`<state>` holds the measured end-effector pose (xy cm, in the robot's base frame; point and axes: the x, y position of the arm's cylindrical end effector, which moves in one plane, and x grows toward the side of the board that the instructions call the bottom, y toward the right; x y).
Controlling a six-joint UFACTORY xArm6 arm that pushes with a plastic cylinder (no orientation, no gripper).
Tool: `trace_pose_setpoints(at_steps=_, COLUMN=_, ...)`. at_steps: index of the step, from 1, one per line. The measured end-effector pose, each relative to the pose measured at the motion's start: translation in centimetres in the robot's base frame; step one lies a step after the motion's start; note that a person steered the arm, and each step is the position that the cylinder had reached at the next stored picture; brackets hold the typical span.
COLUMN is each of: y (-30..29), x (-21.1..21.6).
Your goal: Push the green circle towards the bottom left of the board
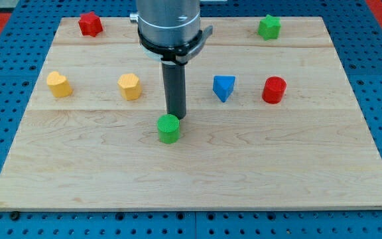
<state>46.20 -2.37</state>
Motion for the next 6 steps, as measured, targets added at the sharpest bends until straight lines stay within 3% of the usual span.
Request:
trace_pose_setpoints(at_steps=2, y=-1.2, x=6.6)
trace_pose_setpoints(at_steps=3, y=-9.2, x=8.1)
trace_pose_setpoints(at_steps=4, y=-10.2, x=8.7)
trace_pose_setpoints(at_steps=5, y=-5.2, x=11.7)
trace_pose_setpoints(at_steps=6, y=-7.3, x=14.4)
